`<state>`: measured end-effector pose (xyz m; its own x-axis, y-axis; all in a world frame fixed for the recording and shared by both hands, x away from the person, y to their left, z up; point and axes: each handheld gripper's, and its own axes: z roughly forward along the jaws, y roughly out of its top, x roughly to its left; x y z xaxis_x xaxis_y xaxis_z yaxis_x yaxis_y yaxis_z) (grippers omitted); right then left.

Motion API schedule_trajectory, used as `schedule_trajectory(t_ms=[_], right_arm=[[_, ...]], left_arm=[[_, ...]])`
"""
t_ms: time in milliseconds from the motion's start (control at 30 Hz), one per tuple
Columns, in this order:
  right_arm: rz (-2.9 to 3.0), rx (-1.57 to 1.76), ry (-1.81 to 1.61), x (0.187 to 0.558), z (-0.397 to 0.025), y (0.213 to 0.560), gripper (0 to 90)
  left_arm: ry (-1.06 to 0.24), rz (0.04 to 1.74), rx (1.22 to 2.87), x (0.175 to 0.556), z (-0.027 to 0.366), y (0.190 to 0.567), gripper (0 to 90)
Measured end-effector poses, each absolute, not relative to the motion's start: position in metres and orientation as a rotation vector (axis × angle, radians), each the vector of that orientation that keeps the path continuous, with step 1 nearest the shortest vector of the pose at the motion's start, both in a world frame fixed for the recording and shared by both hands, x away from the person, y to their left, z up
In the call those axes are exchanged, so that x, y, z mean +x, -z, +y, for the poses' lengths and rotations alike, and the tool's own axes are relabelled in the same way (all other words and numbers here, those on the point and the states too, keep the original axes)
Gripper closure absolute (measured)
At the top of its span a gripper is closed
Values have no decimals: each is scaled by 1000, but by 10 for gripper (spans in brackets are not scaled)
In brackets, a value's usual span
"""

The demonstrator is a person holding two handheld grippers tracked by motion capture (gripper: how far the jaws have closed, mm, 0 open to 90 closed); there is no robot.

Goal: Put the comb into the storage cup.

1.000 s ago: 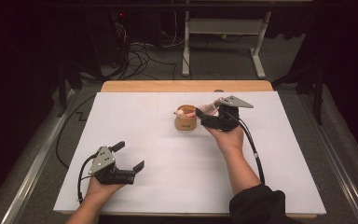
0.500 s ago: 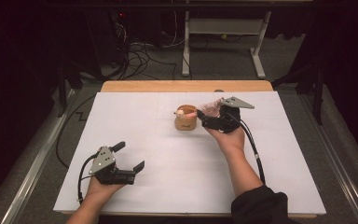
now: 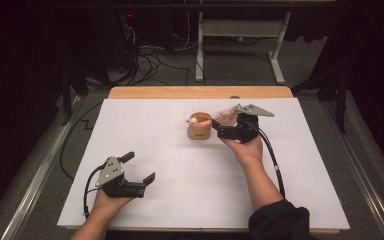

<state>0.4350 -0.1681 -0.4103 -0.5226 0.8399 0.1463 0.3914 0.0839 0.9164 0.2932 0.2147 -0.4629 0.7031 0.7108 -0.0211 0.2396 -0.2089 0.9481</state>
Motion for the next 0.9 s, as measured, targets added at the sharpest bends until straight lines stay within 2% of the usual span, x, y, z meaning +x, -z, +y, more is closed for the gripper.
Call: schedule_trajectory(t_ms=[567, 900], right_arm=[[1956, 1168, -1414, 425, -170, 405, 2], [1973, 1156, -1401, 413, -176, 415, 2]], left_arm=[[-506, 769, 1774, 295, 216, 464, 0], [-507, 774, 1772, 296, 218, 465, 0]])
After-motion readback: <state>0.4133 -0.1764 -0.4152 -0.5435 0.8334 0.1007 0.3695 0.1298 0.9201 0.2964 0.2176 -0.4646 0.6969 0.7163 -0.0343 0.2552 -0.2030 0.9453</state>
